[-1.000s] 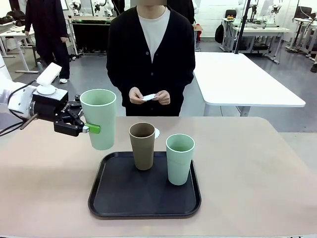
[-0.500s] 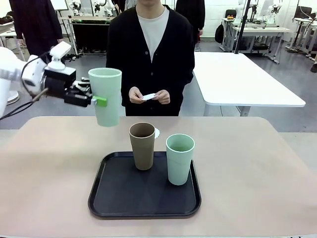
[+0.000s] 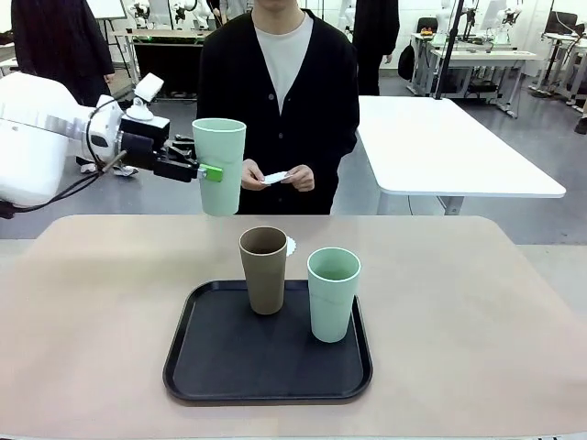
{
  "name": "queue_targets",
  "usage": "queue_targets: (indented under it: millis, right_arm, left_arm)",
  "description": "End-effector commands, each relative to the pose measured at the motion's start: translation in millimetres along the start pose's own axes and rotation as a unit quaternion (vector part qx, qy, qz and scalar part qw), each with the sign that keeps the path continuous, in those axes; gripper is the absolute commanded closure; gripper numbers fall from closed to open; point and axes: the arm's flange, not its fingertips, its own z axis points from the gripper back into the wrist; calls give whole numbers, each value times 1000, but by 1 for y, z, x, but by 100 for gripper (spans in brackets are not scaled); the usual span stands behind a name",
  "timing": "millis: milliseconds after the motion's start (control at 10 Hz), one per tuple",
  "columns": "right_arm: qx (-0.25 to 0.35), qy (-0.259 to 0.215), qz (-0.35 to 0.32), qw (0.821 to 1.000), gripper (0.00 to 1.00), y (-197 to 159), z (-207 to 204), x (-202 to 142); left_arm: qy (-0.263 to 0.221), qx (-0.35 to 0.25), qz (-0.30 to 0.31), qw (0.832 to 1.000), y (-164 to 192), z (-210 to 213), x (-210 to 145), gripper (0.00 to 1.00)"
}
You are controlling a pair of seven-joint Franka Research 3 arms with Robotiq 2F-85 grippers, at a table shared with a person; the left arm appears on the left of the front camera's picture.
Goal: Place coasters on the table and set cups on them.
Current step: Pick up one Reusable plastic cup and place it on a coaster set by the human.
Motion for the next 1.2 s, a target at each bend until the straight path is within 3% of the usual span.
queue_targets:
  millis: [0, 300, 700, 1100]
  right_arm:
    - [5, -4, 6, 1000, 0, 0, 0, 1]
    - [5, -4, 6, 1000, 0, 0, 0, 1]
    - [5, -4, 6, 1000, 0, 0, 0, 1]
    - [5, -4, 6, 1000, 0, 0, 0, 1]
  left_arm:
    - [-34, -2, -40, 999, 29, -5, -17, 13]
    - [-77, -13, -65, 995, 51, -22, -51, 13]
    - [-68, -32, -70, 995, 66, -68, -97, 13]
    - [-63, -41, -59, 995, 84, -98, -117, 13]
